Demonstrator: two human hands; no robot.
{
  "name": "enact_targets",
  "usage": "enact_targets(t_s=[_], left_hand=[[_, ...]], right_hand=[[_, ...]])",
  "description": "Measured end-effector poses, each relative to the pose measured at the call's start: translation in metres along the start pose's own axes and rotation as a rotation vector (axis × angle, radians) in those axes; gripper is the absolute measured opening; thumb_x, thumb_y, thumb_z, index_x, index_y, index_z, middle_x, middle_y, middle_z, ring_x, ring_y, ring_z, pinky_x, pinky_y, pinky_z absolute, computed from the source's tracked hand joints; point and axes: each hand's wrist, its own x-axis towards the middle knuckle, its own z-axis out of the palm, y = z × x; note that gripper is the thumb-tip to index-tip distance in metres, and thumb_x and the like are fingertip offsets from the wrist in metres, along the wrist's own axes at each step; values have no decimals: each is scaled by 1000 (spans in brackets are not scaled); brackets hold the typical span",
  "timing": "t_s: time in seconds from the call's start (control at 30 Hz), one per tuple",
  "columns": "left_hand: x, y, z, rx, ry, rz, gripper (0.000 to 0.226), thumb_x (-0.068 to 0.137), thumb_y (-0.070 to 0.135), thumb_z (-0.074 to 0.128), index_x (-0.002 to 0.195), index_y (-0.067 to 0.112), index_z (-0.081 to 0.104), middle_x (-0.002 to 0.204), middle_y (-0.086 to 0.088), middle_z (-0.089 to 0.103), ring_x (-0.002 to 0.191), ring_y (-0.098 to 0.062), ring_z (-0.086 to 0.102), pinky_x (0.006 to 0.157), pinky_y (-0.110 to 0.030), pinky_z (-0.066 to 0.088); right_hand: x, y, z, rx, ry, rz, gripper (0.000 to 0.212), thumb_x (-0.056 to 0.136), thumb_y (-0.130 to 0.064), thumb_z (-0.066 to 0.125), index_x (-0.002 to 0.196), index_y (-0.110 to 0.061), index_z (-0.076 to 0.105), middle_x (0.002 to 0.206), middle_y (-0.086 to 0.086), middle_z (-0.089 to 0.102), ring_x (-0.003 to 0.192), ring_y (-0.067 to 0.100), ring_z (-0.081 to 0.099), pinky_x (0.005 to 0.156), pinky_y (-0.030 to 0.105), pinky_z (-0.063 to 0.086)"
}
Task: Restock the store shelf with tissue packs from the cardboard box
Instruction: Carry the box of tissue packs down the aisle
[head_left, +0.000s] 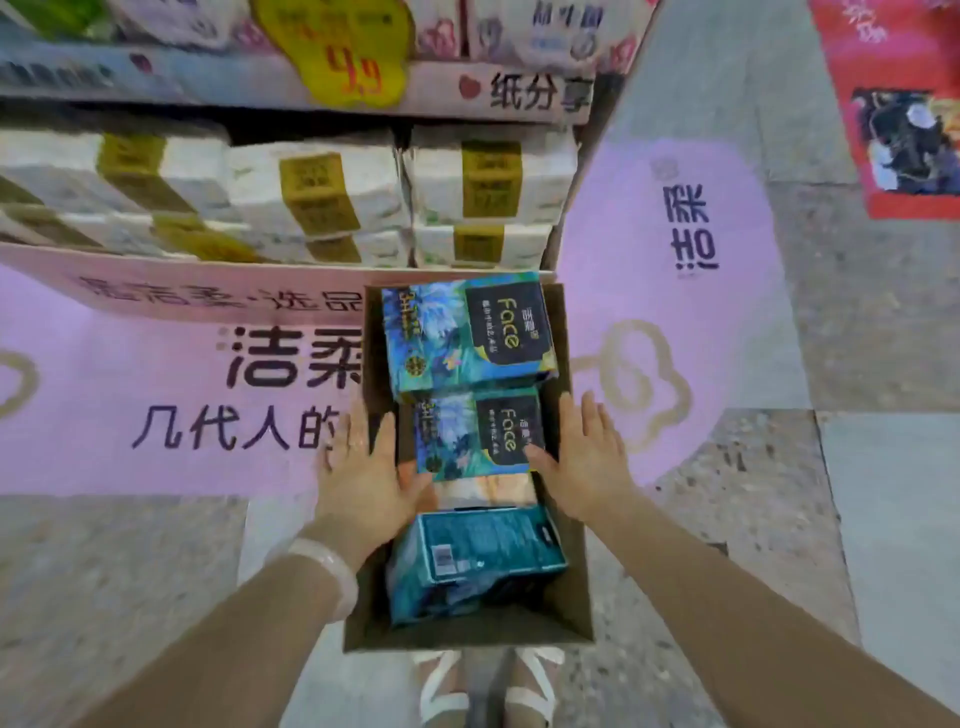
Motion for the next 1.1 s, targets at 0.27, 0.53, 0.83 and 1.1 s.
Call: enact_targets(t_s=[0.27, 0.53, 0.83, 1.1], left_hand=[[61, -69, 124, -392, 175, -290, 121, 66, 47, 79, 151, 8, 3, 159, -16, 14, 146, -32, 14, 116, -47, 18], [114, -80, 179, -811, 40, -540, 50, 65, 36, 84, 102, 10, 65, 88, -9, 68, 90, -29, 66, 78, -36, 53], [116, -72, 182, -549, 178, -558, 26, 82, 13, 68, 105, 0, 66, 94, -25, 68, 93, -44, 62, 72, -33, 39], [114, -76, 172, -500, 208, -431, 22, 82, 3, 64, 103, -4, 66, 89, -28, 66, 88, -44, 61, 70, -35, 40]], right_hand=[[69, 76, 113, 227, 15, 243, 120, 69, -54, 74, 150, -6, -1, 159, 14, 9, 146, 30, 10, 118, 41, 16], [108, 108, 169, 570, 118, 431, 66, 64, -39, 83, 119, -19, 52, 108, 0, 66, 113, 25, 60, 88, 33, 45], [120, 119, 179, 436, 141, 384, 49, 61, -38, 85, 97, -15, 62, 88, 10, 72, 86, 31, 67, 73, 37, 51], [116, 120, 165, 391, 233, 313, 16, 75, -10, 71, 89, -4, 67, 84, 24, 70, 83, 40, 64, 67, 39, 48]])
